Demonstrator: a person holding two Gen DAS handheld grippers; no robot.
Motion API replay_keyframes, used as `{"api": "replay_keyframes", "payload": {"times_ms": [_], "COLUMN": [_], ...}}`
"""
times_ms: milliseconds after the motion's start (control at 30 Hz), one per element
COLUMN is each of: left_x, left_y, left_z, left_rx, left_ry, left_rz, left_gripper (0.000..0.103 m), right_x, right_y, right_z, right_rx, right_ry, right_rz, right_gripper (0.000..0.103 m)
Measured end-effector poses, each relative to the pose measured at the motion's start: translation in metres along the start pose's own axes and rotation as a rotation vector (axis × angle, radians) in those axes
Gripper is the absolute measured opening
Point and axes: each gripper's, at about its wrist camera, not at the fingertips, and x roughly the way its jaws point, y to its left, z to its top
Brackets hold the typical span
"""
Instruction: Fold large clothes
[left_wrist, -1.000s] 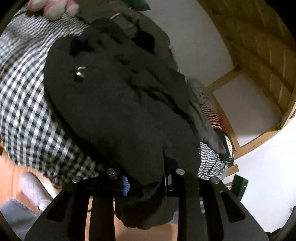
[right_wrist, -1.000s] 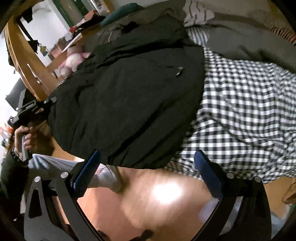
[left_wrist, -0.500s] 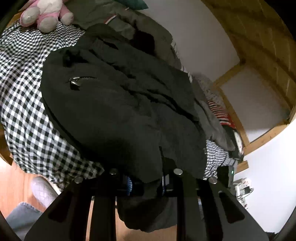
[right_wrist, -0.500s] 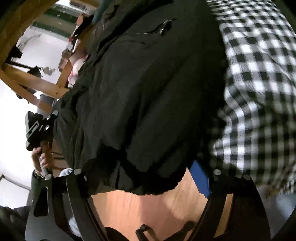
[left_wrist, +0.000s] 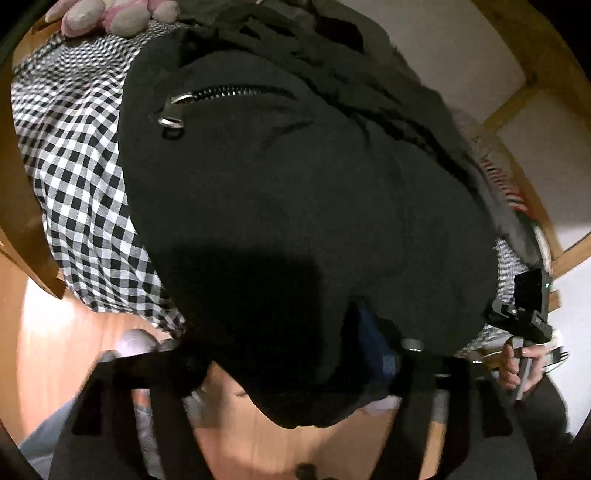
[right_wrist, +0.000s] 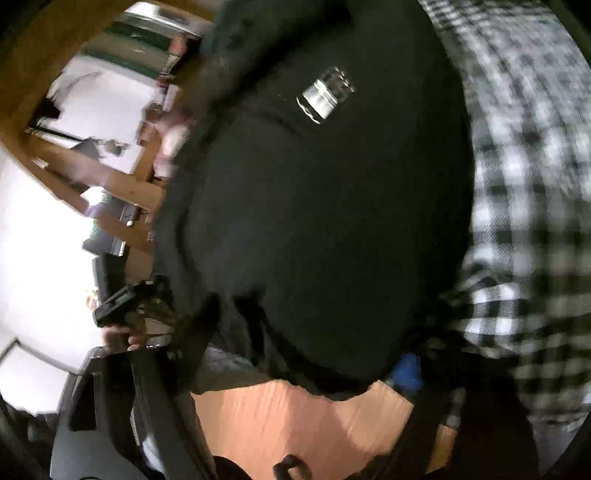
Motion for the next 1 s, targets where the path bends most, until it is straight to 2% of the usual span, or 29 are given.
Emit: {"api": "replay_keyframes", "payload": {"times_ms": [33,67,100,167,233,300,400,467,500,533,600,667,800,833,900,1000], "left_x": [0.004,0.006,0.007,0.007,0.002,0.003,0.008,0.017,0.022,0.026,0.024,0.016,-0.007,-0.012,-0.017,-0.008], "left_y": [0.000,0.001,0.003,0.013,0.032,0.045,0.054,0.053,0.054,0.058,0.058,0.054,0.055,0.055,0.051,0.046], "left_z": [-0.002,-0.003,-0.004,-0.004,-0.010,-0.014,-0.018,-0.021,-0.020,-0.020,-0.017,-0.015,-0.008,-0.006,0.000,0.005], "left_rx": [0.002,-0.001,-0.012,-0.071,-0.192,-0.254,-0.265,-0.283,-0.314,-0.355,-0.371,-0.342,-0.359,-0.360,-0.339,-0.297], "left_ry": [-0.003,-0.006,-0.012,-0.024,-0.079,-0.084,-0.096,-0.036,-0.010,0.015,0.004,-0.018,-0.072,-0.083,-0.087,-0.043], "left_rz": [0.004,0.000,-0.014,-0.075,-0.170,-0.222,-0.244,-0.267,-0.293,-0.362,-0.430,-0.448,-0.591,-0.605,-0.594,-0.504], "left_gripper": [0.089,0.090,0.090,0.090,0.091,0.093,0.093,0.091,0.076,0.052,0.029,0.024,0.018,0.018,0.018,0.018], "right_x": [0.009,0.013,0.008,-0.013,-0.028,-0.034,-0.024,-0.021,-0.022,-0.024,-0.025,-0.039,-0.064,-0.069,-0.069,-0.056], "right_y": [0.001,0.007,0.021,0.036,0.043,0.044,0.051,0.046,0.044,0.044,0.046,0.038,0.033,0.034,0.040,0.040], "right_z": [-0.001,-0.001,-0.001,0.002,0.007,0.010,0.008,0.006,0.006,0.007,0.008,0.008,0.011,0.012,0.015,0.018], "right_rx": [0.001,-0.017,-0.055,-0.085,-0.085,-0.083,-0.090,-0.088,-0.087,-0.085,-0.079,-0.073,-0.046,-0.044,-0.056,-0.045], "right_ry": [0.012,0.009,-0.025,-0.110,-0.165,-0.197,-0.184,-0.162,-0.160,-0.159,-0.166,-0.183,-0.270,-0.287,-0.282,-0.231], "right_rz": [0.037,0.066,0.168,0.322,0.374,0.400,0.375,0.345,0.342,0.340,0.349,0.381,0.527,0.544,0.506,0.410], "right_gripper": [0.072,0.055,0.045,0.035,0.032,0.030,0.030,0.030,0.030,0.030,0.030,0.030,0.030,0.030,0.029,0.028]}}
